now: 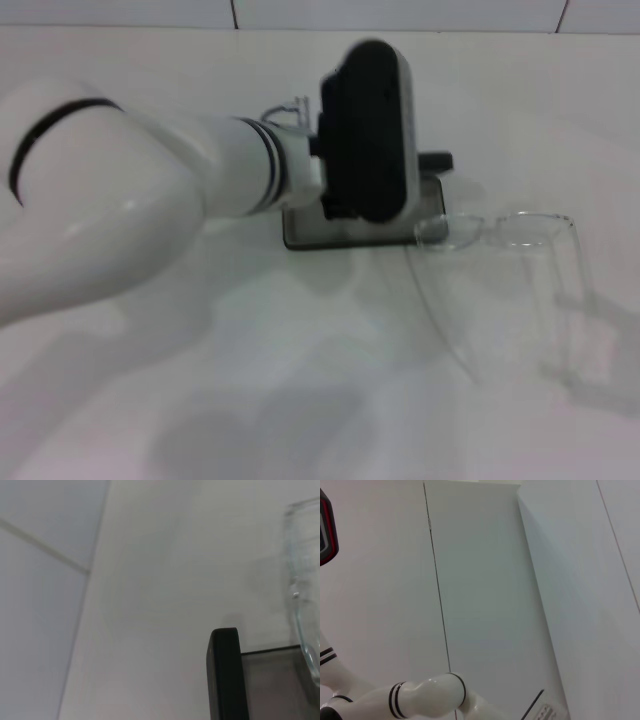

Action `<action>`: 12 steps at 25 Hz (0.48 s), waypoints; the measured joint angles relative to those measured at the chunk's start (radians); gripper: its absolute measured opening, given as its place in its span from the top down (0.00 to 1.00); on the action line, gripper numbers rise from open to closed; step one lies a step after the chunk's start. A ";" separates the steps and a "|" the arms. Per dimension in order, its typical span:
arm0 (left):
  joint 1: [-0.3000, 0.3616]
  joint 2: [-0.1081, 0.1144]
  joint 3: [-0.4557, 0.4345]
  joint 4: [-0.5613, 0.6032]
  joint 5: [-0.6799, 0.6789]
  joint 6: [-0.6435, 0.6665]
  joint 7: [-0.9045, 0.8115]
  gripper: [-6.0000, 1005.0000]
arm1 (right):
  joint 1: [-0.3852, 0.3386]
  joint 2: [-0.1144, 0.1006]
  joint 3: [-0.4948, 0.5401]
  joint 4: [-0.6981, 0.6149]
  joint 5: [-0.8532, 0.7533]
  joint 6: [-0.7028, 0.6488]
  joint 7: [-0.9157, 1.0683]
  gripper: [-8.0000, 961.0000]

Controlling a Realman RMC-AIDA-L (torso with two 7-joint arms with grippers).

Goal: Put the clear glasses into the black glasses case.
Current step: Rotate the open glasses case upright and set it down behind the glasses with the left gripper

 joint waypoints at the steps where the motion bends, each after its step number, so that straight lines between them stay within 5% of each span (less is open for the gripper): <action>1: 0.000 0.000 0.012 0.000 -0.002 -0.002 0.008 0.80 | 0.000 0.000 0.000 0.000 0.000 0.000 0.000 0.09; 12: 0.006 -0.002 0.051 -0.004 -0.003 -0.018 0.045 0.80 | 0.009 0.000 0.001 0.016 -0.007 0.009 -0.004 0.09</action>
